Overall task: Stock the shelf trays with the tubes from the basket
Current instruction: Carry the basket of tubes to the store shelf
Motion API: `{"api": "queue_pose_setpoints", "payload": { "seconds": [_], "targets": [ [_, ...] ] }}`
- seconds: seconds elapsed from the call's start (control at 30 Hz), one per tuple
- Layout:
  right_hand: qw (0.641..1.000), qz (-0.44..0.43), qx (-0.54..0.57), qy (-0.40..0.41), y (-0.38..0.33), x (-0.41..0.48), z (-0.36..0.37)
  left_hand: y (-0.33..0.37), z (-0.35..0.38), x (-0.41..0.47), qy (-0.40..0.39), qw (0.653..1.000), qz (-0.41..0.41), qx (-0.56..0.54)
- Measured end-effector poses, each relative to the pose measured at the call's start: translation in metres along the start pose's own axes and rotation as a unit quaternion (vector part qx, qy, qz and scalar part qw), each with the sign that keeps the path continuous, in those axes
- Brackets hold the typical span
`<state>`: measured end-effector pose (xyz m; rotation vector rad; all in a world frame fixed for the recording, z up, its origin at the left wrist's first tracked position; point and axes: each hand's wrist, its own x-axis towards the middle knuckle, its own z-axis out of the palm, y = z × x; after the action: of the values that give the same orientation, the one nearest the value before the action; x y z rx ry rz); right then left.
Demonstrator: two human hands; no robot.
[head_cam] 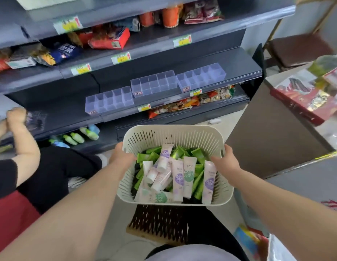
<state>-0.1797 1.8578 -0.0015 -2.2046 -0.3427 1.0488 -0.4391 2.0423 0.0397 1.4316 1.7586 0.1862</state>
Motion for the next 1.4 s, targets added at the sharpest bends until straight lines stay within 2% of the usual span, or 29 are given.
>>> {"api": "queue_pose_setpoints", "payload": {
  "seconds": [0.1, 0.37, 0.57, 0.77, 0.93, 1.2, 1.4],
  "targets": [
    [1.000, 0.018, 0.009, -0.007, -0.016, 0.039, -0.017, 0.034, 0.023, 0.023, -0.015, 1.000, -0.007, 0.009],
    [1.000, -0.002, -0.015, -0.001, -0.066, 0.118, -0.048, 0.090, 0.059, 0.056, 0.016, 1.000, 0.000, -0.025],
    [1.000, -0.005, -0.014, 0.021, -0.078, 0.145, -0.051, 0.117, 0.064, 0.093, -0.001, 1.000, 0.007, -0.001],
    [0.999, 0.032, -0.011, 0.034, -0.075, 0.157, -0.039, 0.123, 0.073, 0.135, -0.039, 0.999, 0.003, 0.030],
    [0.997, 0.049, -0.028, 0.060, -0.092, 0.165, -0.014, 0.113, 0.070, 0.180, -0.085, 0.996, -0.009, 0.027],
    [0.989, 0.063, -0.071, 0.109, -0.162, 0.176, 0.065, 0.076, 0.034, 0.253, -0.127, 0.988, -0.083, -0.041],
    [0.993, 0.046, -0.072, 0.080, -0.192, 0.203, 0.116, 0.056, 0.007, 0.305, -0.112, 0.987, -0.106, -0.051]
  ]
}}
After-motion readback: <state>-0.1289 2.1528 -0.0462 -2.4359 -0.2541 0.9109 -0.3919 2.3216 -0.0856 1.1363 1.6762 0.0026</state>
